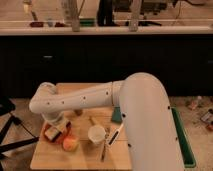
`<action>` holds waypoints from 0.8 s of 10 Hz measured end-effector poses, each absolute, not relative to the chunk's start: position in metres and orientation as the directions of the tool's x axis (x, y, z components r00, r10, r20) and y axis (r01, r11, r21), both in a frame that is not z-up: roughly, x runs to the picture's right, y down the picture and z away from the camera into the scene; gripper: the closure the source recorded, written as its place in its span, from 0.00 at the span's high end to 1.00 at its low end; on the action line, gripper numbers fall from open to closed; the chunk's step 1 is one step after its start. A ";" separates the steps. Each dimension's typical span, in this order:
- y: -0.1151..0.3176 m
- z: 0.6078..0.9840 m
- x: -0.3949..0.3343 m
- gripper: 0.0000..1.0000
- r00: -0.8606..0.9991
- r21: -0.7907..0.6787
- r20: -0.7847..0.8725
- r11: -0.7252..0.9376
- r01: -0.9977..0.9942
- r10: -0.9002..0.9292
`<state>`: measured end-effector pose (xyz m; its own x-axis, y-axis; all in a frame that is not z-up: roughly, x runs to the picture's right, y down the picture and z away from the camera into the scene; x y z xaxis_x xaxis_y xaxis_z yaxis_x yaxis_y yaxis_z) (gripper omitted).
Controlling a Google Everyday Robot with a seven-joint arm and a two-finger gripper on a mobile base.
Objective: Wipe red bowl with eraser
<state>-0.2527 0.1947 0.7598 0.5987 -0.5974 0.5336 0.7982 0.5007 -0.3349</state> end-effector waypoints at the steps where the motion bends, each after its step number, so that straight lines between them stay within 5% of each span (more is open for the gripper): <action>1: 0.198 0.762 -0.252 0.00 0.599 -0.340 0.537 0.497 0.798 -0.594; 8: 0.191 0.787 -0.259 0.00 0.598 -0.342 0.542 0.495 0.799 -0.590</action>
